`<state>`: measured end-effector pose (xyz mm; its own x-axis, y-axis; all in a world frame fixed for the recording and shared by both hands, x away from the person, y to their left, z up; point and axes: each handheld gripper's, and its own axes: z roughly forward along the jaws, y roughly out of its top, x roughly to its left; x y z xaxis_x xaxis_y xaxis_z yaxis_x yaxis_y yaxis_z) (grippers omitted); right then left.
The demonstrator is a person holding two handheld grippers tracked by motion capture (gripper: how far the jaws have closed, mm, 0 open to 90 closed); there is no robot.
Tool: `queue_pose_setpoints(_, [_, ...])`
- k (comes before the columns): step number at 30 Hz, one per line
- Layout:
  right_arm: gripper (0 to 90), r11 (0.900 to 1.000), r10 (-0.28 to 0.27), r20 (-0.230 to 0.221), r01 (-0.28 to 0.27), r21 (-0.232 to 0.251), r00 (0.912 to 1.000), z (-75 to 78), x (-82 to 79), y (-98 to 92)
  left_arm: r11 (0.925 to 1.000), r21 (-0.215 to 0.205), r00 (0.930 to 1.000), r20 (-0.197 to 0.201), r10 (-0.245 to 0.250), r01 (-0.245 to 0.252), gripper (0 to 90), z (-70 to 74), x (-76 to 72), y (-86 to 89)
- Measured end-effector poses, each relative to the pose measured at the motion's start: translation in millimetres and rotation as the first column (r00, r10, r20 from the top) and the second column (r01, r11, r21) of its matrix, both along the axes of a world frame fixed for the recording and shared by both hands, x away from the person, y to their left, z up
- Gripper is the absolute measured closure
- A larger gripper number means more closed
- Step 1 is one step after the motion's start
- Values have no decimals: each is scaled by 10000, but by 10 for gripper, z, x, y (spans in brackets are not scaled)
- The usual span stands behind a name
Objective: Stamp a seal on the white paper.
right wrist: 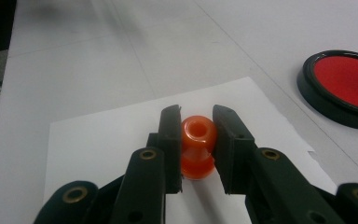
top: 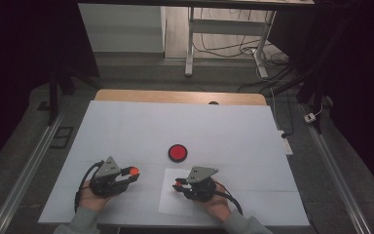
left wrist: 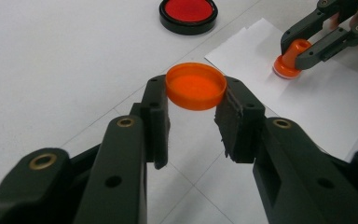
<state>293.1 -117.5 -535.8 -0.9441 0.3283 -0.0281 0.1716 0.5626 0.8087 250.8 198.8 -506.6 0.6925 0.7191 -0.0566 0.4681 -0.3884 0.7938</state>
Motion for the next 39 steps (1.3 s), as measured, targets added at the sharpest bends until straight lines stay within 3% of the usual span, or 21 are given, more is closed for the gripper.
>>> queue_pose_setpoints(7, [725, 9999, 48, -104, -46, 166, 9999, 12, 13, -9, 10000, -1, 10000, 0, -2, 2, 651, -3, 6, 4])
queue_pose_setpoints(10, [725, 9923, -52, -232, 80, 1237, 9997, 111, 27, -74, 10000, -14, 10000, 0, -12, 12, 651, -2, 8, 10])
queue_pose_setpoints(12, [725, 9872, -147, -165, 172, 1585, 9998, 195, 28, -109, 10000, -13, 10000, -6, 13, -13, 650, -3, 11, 15])
queue_pose_setpoints(18, [725, 9832, -210, -72, 220, 1811, 9998, 303, 9, -143, 10000, 18, 10000, 3, -14, 14, 651, -4, 8, 6])
queue_pose_setpoints(28, [725, 9802, -310, -210, 345, 1949, 9993, 330, 11, -148, 10000, 13, 10000, -31, -38, 38, 650, -9, 12, 2])
queue_pose_setpoints(39, [725, 9661, -652, -77, 650, 2498, 9978, 468, 39, -221, 10000, 40, 10000, -61, -78, 78, 651, -16, 18, -5])
